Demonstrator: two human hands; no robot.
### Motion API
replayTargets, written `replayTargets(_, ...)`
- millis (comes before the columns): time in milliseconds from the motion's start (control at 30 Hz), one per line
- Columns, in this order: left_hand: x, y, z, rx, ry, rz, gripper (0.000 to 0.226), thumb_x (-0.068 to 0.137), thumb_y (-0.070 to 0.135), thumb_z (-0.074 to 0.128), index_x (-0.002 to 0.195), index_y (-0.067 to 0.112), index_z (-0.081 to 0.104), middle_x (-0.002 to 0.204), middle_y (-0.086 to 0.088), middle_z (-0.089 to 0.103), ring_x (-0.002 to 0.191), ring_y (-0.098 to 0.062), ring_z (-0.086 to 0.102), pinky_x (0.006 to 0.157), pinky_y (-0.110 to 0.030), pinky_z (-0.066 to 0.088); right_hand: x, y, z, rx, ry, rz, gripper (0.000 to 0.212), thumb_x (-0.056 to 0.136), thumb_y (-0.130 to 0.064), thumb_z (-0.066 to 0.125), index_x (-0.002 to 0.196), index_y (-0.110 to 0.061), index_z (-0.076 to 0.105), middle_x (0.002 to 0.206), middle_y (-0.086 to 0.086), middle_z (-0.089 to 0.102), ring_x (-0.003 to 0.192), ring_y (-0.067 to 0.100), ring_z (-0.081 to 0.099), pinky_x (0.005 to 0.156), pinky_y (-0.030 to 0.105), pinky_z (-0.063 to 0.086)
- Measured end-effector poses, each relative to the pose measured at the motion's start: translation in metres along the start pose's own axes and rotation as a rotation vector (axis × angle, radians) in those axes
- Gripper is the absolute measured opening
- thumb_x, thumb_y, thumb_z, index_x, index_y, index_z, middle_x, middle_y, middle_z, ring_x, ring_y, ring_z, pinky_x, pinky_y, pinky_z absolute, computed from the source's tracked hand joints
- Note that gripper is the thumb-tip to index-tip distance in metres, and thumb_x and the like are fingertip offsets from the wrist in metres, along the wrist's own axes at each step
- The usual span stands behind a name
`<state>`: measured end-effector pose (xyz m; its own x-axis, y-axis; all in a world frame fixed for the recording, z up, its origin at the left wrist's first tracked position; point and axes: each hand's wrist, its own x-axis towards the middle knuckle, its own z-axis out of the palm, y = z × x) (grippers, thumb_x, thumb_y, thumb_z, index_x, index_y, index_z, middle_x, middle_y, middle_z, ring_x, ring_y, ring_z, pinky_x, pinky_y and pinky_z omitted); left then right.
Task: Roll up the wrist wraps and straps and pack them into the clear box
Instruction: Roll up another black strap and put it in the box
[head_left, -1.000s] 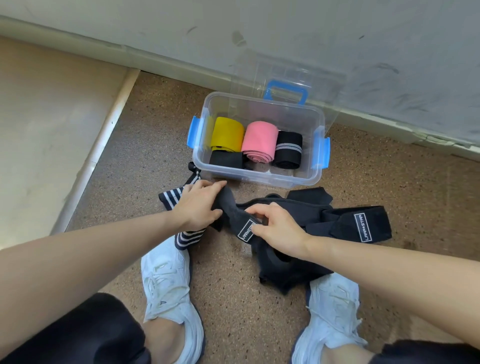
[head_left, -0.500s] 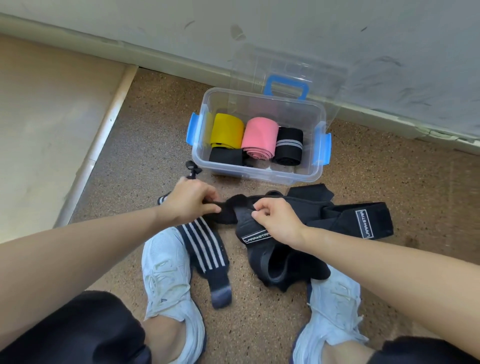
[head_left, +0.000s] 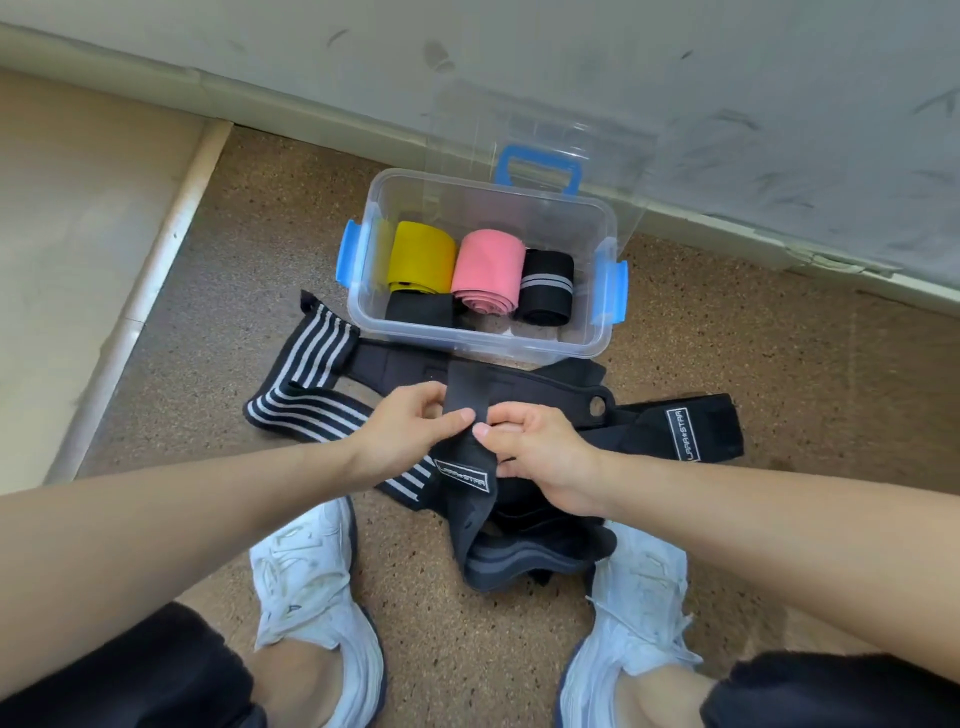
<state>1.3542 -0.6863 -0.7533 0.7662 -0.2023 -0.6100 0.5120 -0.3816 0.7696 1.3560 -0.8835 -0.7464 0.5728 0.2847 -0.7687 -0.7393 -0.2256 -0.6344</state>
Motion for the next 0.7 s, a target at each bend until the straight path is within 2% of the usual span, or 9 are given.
replayTargets(67,0.005,0.001,0.007,-0.068,0.005,0.005,0.063,0.073,0.058,0.075,0.097,-0.001,0.066,0.087,-0.029,0.068,0.077,-0.023,0.057,0.075,-0.052,0.053,-0.007,-0.006,-0.016,-0.089,-0.056,-0.008,0.025,0.096,-0.02,0.071,0.118,-0.009,0.069,0.089,0.001,0.077,0.079,0.009,0.07,0.076,0.027,0.057)
replayTargets(100,0.006,0.004,0.01,-0.073,-0.003,0.012,0.066,0.075,0.057,0.076,0.091,-0.005,0.061,0.078,-0.023,0.063,0.073,-0.022,0.051,0.069,-0.044,0.047,-0.011,-0.01,-0.03,-0.188,-0.067,-0.027,0.025,0.095,-0.02,0.072,0.117,-0.009,0.07,0.091,0.004,0.078,0.079,0.01,0.071,0.073,0.024,0.056)
replayTargets(200,0.009,0.011,0.018,-0.032,-0.022,0.014,0.042,0.091,0.036,0.075,0.069,0.008,0.052,0.067,-0.008,0.048,0.066,-0.017,0.042,0.064,-0.032,0.034,-0.023,-0.022,-0.09,-0.804,0.028,-0.204,0.016,0.091,-0.019,0.076,0.107,-0.016,0.075,0.094,-0.001,0.076,0.084,0.008,0.07,0.076,0.024,0.054)
replayTargets(267,0.01,0.01,0.023,-0.027,-0.033,0.027,0.043,0.09,0.038,0.075,0.074,0.003,0.055,0.069,-0.008,0.05,0.067,-0.017,0.044,0.066,-0.032,0.036,-0.026,-0.029,-0.135,-1.212,0.082,-0.249,0.021,0.091,-0.022,0.076,0.112,-0.019,0.074,0.109,-0.003,0.074,0.102,0.014,0.067,0.091,0.031,0.052)
replayTargets(333,0.012,0.007,0.027,-0.033,-0.039,0.039,0.049,0.083,0.048,0.075,0.082,0.001,0.061,0.072,-0.008,0.055,0.069,-0.018,0.049,0.07,-0.034,0.04,-0.025,-0.032,-0.167,-1.452,0.052,-0.219,0.035,0.09,-0.027,0.076,0.124,-0.022,0.068,0.121,-0.002,0.068,0.113,0.02,0.06,0.096,0.033,0.046)
replayTargets(467,0.015,0.009,0.032,-0.022,-0.021,0.029,0.032,0.092,0.034,0.075,0.068,0.015,0.063,0.067,-0.004,0.051,0.067,-0.016,0.046,0.068,-0.033,0.037,-0.016,-0.021,-0.177,-1.619,-0.067,-0.304,0.053,0.088,-0.042,0.075,0.137,-0.03,0.059,0.121,-0.002,0.057,0.11,0.019,0.044,0.099,0.039,0.04)
replayTargets(567,0.014,0.013,0.032,-0.013,-0.017,0.018,0.033,0.093,0.029,0.074,0.063,0.02,0.064,0.064,0.0,0.055,0.063,-0.013,0.049,0.066,-0.03,0.04,-0.005,-0.006,-0.159,-1.831,-0.115,-0.353,0.063,0.091,-0.051,0.068,0.147,-0.031,0.049,0.125,0.001,0.046,0.118,0.023,0.037,0.097,0.039,0.034)
replayTargets(633,0.015,0.013,0.029,-0.011,-0.019,0.007,0.03,0.093,0.029,0.074,0.065,0.021,0.067,0.065,-0.002,0.057,0.065,-0.014,0.05,0.067,-0.031,0.042,0.001,-0.001,-0.149,-1.911,-0.114,-0.33,0.054,0.092,-0.046,0.068,0.141,-0.026,0.054,0.123,0.001,0.046,0.12,0.024,0.037,0.096,0.039,0.033)
replayTargets(700,0.016,0.01,0.026,0.006,-0.016,0.012,0.03,0.094,0.028,0.073,0.067,0.018,0.064,0.066,-0.003,0.055,0.066,-0.015,0.048,0.068,-0.031,0.04,0.005,0.0,-0.147,-1.866,-0.108,-0.345,0.03,0.091,-0.036,0.072,0.117,-0.024,0.063,0.111,-0.003,0.05,0.117,0.023,0.042,0.093,0.036,0.032)
